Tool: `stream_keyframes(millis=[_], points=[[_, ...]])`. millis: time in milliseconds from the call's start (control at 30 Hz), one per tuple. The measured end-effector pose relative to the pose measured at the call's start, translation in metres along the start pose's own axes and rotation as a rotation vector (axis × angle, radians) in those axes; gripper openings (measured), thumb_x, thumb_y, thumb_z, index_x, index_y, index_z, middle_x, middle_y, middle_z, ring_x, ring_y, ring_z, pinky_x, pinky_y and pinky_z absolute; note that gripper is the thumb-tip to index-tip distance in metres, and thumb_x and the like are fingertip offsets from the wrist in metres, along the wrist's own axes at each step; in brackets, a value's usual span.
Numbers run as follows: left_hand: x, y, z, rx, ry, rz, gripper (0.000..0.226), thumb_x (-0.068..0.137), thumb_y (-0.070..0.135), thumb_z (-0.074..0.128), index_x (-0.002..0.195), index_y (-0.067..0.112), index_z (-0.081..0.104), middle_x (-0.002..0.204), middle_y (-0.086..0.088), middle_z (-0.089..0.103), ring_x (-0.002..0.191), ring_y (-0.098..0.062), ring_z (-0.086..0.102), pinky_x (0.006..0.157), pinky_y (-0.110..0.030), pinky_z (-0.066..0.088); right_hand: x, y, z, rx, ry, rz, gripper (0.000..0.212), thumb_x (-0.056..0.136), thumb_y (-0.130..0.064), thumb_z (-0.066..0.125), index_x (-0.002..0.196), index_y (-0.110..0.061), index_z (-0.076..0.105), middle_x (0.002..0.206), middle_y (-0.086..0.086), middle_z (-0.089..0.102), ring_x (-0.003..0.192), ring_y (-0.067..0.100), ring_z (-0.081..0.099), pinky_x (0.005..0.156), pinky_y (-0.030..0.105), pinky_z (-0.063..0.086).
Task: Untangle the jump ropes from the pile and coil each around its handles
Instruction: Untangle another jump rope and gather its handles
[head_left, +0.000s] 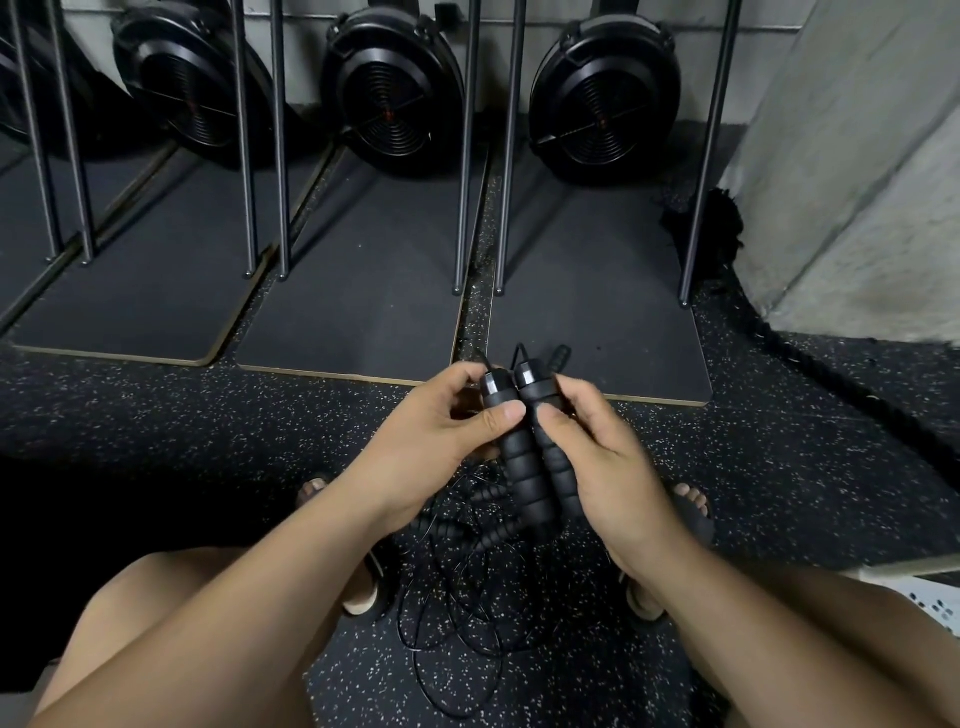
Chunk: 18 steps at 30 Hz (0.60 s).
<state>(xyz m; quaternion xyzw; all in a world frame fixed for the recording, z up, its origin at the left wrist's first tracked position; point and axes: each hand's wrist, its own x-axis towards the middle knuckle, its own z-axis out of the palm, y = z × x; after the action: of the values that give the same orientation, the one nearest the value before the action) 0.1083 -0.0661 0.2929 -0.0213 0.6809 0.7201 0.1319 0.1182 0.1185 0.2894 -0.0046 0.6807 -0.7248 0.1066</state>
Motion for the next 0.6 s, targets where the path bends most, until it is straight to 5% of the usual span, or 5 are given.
stream_keyframes(millis=[133, 267, 367, 467, 600], points=[[0.001, -0.003, -0.001, -0.015, 0.017, 0.033, 0.03, 0.099, 0.017, 0.074, 0.127, 0.01, 0.067, 0.117, -0.021, 0.071, 0.1, -0.018, 0.066, 0.083, -0.03, 0.056, -0.001, 0.004, -0.005, -0.06, -0.092, -0.02, 0.046, 0.102, -0.013, 0.072, 0.141, -0.034, 0.061, 0.125, -0.005, 0.075, 0.117, 0.019, 0.072, 0.098, 0.044, 0.06], [0.0, -0.001, -0.003, -0.033, 0.009, 0.04, 0.031, 0.099, 0.024, 0.074, 0.126, 0.011, 0.068, 0.123, -0.024, 0.069, 0.11, -0.021, 0.069, 0.1, -0.037, 0.055, -0.004, 0.004, -0.007, 0.051, -0.294, 0.064, 0.084, 0.092, 0.0, 0.082, 0.154, -0.044, 0.044, 0.124, 0.01, 0.073, 0.098, 0.036, 0.074, 0.075, 0.054, 0.065], [0.003, 0.003, -0.009, 0.279, 0.053, 0.087, 0.024, 0.099, 0.04, 0.074, 0.118, 0.025, 0.073, 0.109, -0.001, 0.079, 0.109, -0.018, 0.073, 0.103, -0.04, 0.055, -0.001, 0.001, -0.01, 0.019, -0.249, 0.109, 0.075, 0.092, 0.0, 0.081, 0.149, -0.035, 0.049, 0.112, 0.019, 0.073, 0.083, 0.032, 0.072, 0.065, 0.045, 0.061], [0.01, 0.004, -0.016, 0.681, 0.337, 0.197, 0.035, 0.093, 0.063, 0.069, 0.102, 0.029, 0.073, 0.097, 0.011, 0.074, 0.094, -0.005, 0.069, 0.088, -0.029, 0.055, 0.004, -0.004, -0.016, -0.049, -0.243, 0.214, 0.052, 0.09, 0.0, 0.082, 0.133, -0.014, 0.057, 0.112, 0.02, 0.075, 0.079, 0.028, 0.07, 0.061, 0.042, 0.059], [0.016, 0.014, -0.02, 0.634, 0.455, 0.357, 0.02, 0.106, 0.046, 0.06, 0.105, 0.028, 0.067, 0.109, 0.013, 0.064, 0.108, -0.006, 0.063, 0.095, -0.031, 0.05, 0.004, -0.015, -0.03, -0.176, -0.48, 0.35, 0.044, 0.088, 0.006, 0.082, 0.125, -0.004, 0.061, 0.112, 0.018, 0.077, 0.08, 0.028, 0.071, 0.061, 0.041, 0.058]])
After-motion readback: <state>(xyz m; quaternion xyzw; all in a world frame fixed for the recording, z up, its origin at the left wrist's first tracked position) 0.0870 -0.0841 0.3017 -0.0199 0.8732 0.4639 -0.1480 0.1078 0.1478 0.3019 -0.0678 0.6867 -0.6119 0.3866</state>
